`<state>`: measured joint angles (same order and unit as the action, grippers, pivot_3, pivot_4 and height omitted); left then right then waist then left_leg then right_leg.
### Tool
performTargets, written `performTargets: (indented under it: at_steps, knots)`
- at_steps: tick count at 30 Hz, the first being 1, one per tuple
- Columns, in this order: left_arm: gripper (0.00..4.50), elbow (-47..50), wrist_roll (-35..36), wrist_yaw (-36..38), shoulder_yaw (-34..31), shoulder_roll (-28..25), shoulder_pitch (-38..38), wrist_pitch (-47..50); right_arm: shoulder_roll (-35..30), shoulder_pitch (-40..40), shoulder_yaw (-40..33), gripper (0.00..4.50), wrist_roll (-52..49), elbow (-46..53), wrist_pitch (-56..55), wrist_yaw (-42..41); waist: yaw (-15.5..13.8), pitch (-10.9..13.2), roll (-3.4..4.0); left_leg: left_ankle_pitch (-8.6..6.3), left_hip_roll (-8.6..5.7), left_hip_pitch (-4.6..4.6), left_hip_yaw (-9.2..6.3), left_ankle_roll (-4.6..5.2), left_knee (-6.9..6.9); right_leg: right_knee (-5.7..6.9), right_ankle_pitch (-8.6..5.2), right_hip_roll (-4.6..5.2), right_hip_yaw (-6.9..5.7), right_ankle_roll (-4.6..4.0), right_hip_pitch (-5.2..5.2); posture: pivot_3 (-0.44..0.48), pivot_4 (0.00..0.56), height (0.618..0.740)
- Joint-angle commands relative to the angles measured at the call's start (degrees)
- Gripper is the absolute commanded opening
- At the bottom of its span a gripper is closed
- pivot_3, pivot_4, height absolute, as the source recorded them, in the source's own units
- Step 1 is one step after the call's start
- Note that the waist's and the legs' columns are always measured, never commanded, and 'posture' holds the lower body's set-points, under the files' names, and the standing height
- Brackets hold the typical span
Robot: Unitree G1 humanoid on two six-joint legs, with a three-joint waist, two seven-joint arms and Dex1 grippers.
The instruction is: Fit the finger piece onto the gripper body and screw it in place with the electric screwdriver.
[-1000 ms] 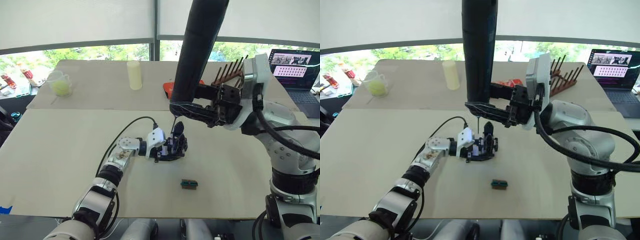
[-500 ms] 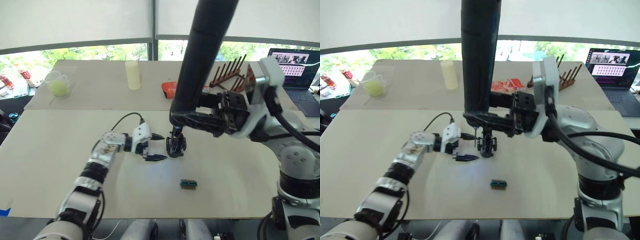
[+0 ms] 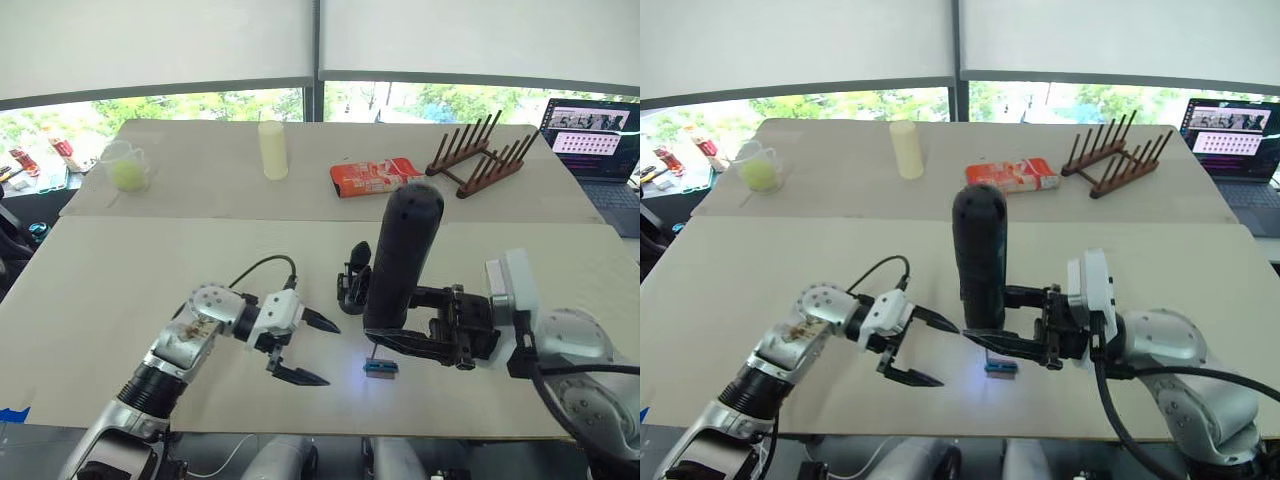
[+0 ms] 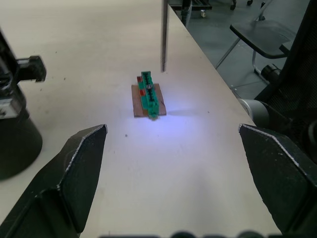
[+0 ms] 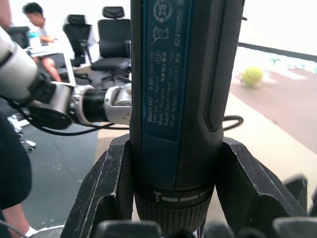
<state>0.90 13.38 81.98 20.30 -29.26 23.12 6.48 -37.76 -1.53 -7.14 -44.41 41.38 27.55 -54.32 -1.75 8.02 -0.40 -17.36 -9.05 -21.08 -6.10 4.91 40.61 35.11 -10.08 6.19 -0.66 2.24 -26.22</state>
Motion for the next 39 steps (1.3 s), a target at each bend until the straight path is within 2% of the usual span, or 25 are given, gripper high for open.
performTargets:
  at_steps: [1, 6, 18, 39]
  knots:
    - [4.50, -2.77, -2.44, -2.37, 1.72, 2.23, -0.04, -4.98, 1.37, 1.48, -0.01, 1.91, 2.57, 3.58, -5.01, 1.34, -0.12, 0.00, 0.00, 0.00, -0.01, 0.00, 0.01, 0.00, -0.01, 0.00, 0.00, 0.01, 0.00, 0.00, 0.00, 0.000, 0.150, 0.740]
    - [4.50, -6.80, -3.93, -3.35, 2.87, 4.47, 1.00, -7.93, 1.76, 1.64, -0.19, 1.91, 2.05, 4.78, -4.43, 4.00, -0.33, 0.01, -0.01, 0.01, -0.01, 0.02, 0.04, -0.02, 0.01, -0.01, 0.00, 0.01, 0.02, 0.00, 0.04, 0.000, 0.150, 0.740]
    - [4.50, -9.83, -4.74, -3.31, 3.72, 6.43, 2.60, -9.94, 0.96, 2.59, -1.19, 1.91, 1.11, 5.25, -3.87, 8.00, -0.52, 0.01, -0.01, 0.01, -0.03, 0.01, 0.03, -0.01, 0.01, -0.03, 0.00, 0.01, 0.02, 0.00, 0.04, 0.000, 0.150, 0.740]
    - [4.50, -10.26, -4.58, -2.66, 3.50, 6.75, 3.32, -10.51, 0.47, 7.71, -2.67, 1.91, 1.67, 6.08, -5.28, 7.86, -0.54, 0.01, -0.01, 0.01, -0.02, 0.01, 0.03, 0.00, 0.02, -0.02, 0.00, -0.01, 0.02, 0.00, 0.04, 0.000, 0.150, 0.740]
